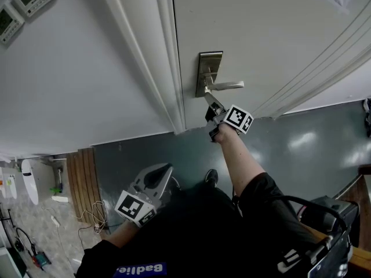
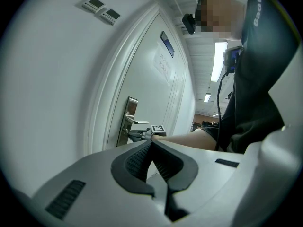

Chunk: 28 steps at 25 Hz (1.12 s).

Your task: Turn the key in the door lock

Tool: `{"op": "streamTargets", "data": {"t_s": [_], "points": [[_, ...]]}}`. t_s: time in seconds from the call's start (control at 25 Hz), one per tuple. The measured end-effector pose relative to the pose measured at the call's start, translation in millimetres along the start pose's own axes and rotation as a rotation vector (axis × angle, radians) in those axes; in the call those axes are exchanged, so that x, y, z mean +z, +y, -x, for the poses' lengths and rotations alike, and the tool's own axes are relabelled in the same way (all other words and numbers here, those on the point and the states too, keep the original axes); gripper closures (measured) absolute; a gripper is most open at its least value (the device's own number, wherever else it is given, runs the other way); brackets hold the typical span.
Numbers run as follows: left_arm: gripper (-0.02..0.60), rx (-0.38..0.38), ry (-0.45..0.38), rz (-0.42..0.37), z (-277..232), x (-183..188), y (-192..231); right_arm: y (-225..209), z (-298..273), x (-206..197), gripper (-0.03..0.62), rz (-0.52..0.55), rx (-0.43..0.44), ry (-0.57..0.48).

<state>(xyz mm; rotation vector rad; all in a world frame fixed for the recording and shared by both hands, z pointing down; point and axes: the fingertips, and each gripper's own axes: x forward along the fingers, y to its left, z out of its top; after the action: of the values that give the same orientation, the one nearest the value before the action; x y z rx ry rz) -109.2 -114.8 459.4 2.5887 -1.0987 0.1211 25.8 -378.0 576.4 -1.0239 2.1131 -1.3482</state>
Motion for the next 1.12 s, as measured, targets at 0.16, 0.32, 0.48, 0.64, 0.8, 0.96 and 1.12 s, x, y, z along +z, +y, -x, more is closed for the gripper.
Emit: {"op": "streamTargets", "data": {"t_s": [0.16, 0.32, 0.48, 0.64, 0.8, 0.96, 1.12], "points": [[0.588, 0.005, 0.001, 0.001, 0.1, 0.4, -1.5, 0.7, -0.2, -0.4, 0.537, 0.165, -0.096, 0.032], [0.589, -0.001, -0.003, -0.004, 0.2, 1.2, -2.4, 1.3, -1.2, -1.7, 0.545, 0.357, -0.21, 0.081], [0.588, -0.009, -0.008, -0.001, -0.7, 1.8, -2.1, -0.3, -2.5, -5.1, 0.537, 0.584, -0.325, 0.148], [0.588, -0.022, -0.023, -0.004, -0.1, 4.3, -2.5, 0.8, -2.4, -6.5, 0.529, 0.797, -0.44, 0.194], [0.588, -0.022, -0.024, 0.003, 1.3, 4.7, 0.0, 2.2, -2.9, -5.9, 0.569, 0.948, -0.514, 0.208], [0.588, -0.023, -0.029, -0.005, 2.5, 5.6, 3.5, 4.0, -4.3, -10.6, 0.562, 1.214, -0.582, 0.287], [0.588, -0.026, -0.027, -0.003, 3.7, 5.5, 4.3, 4.3, -4.5, -13.6, 0.559, 1.542, -0.664, 0.351]]}}
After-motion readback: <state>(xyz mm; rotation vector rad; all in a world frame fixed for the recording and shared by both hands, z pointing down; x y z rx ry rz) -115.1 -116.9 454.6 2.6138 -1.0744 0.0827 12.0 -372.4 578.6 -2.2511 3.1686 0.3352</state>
